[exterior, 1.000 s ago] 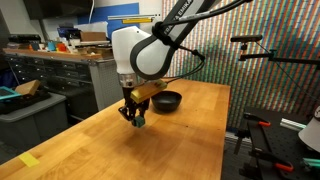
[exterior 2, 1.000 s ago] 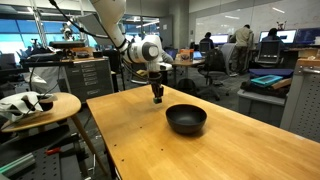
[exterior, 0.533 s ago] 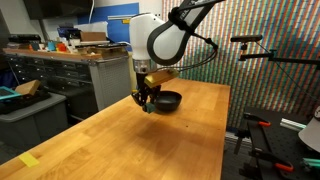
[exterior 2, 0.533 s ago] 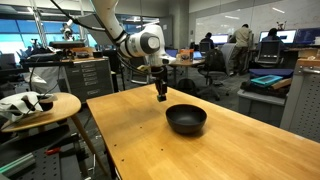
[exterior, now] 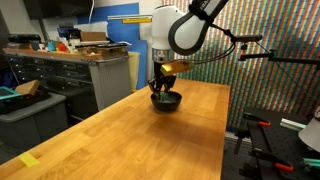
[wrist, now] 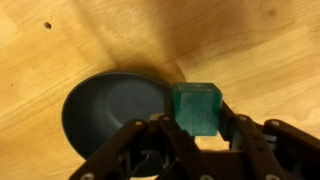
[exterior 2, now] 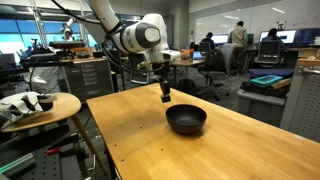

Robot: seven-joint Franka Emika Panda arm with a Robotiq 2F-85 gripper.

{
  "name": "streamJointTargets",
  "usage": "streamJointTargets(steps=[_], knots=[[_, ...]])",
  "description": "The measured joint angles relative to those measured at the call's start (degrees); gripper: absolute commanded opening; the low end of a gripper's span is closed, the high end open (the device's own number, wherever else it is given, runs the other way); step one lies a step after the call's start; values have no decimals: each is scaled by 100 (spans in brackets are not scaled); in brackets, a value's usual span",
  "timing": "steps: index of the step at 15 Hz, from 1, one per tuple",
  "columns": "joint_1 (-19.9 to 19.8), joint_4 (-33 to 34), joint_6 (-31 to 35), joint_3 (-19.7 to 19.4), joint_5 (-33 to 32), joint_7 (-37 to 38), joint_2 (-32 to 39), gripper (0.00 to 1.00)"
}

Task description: Put the block in the bowl

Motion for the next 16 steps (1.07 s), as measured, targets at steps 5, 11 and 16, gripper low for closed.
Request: streamJointTargets(steps=[5,11,16], knots=[[-296,-465,306,-163,-20,199,-340,17],[-733,-548,417,-197,25,195,-314,17],[-907,-471,567,-169,166,109,-73,17]])
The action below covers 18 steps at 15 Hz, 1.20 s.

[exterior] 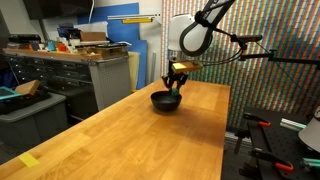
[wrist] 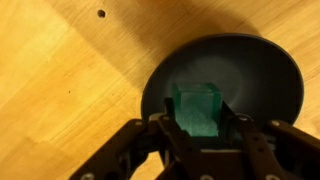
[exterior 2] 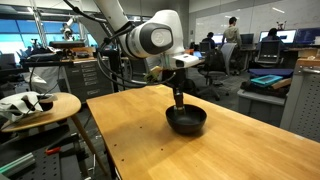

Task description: Put the block in the bowl

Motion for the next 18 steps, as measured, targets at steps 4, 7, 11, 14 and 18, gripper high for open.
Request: streamJointTargets(steps=[4,7,11,14,18], knots=[[-31,187,156,69,299,-166,335,17],[-33,398,200,109,487,-281,609,18],[-37,657,200,110,570,-336,889,71],[-41,777,200,108,612,-369,991,94],[-42,831,200,103,615,-425,997,100]])
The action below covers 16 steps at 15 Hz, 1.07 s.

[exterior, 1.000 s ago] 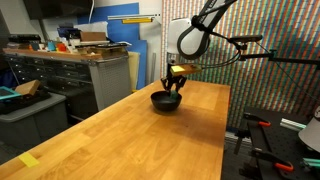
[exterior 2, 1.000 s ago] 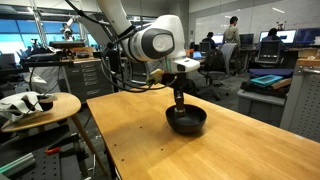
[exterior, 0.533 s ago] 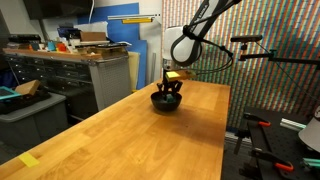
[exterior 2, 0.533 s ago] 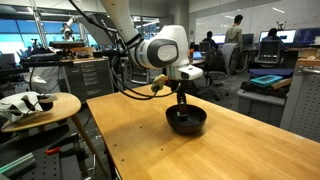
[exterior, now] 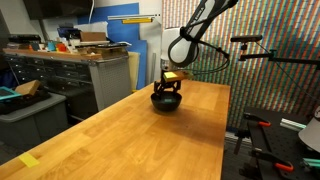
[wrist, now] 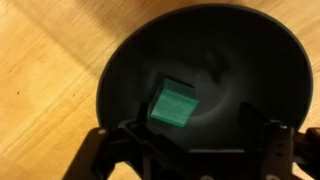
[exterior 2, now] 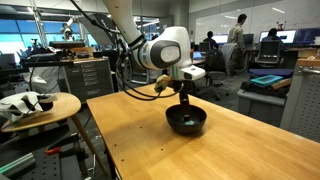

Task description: Put the block in the bowl

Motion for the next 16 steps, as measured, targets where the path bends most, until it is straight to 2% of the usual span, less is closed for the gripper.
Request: streamJointTargets(steps=[6,9,12,16], knots=[[-10,-57,-95,74,20,-596,-208,100],[-22,-147,-345,154,61,-1015,-475,100],[-35,-208,-858,233,67,-1427,-843,100],[-37,-229,-1921,360,32,-1953,-1404,100]])
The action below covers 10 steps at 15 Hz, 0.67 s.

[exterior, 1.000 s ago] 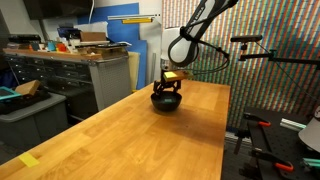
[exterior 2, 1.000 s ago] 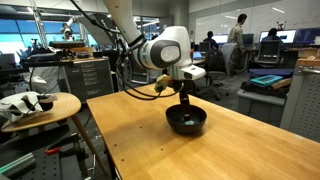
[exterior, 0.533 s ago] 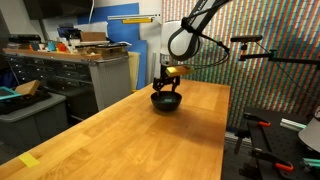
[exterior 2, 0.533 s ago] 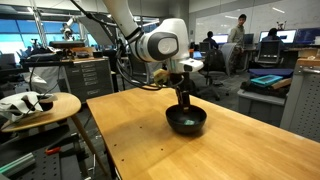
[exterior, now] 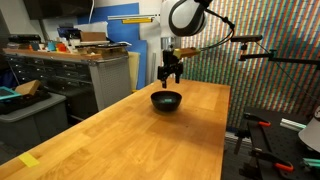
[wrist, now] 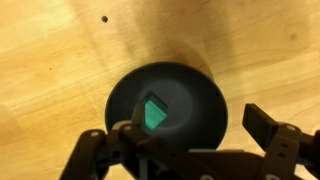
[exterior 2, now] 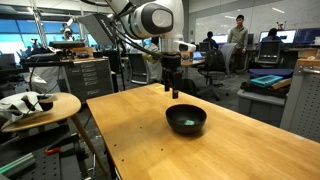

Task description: Put the block in the bowl

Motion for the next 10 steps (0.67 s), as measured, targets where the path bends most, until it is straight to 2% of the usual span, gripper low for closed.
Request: streamJointTargets(steps=[5,10], knots=[[3,-2,-1103,188,-399,-277,-573,100],[13,-52,-1421,417,-711,-402,-853,100]])
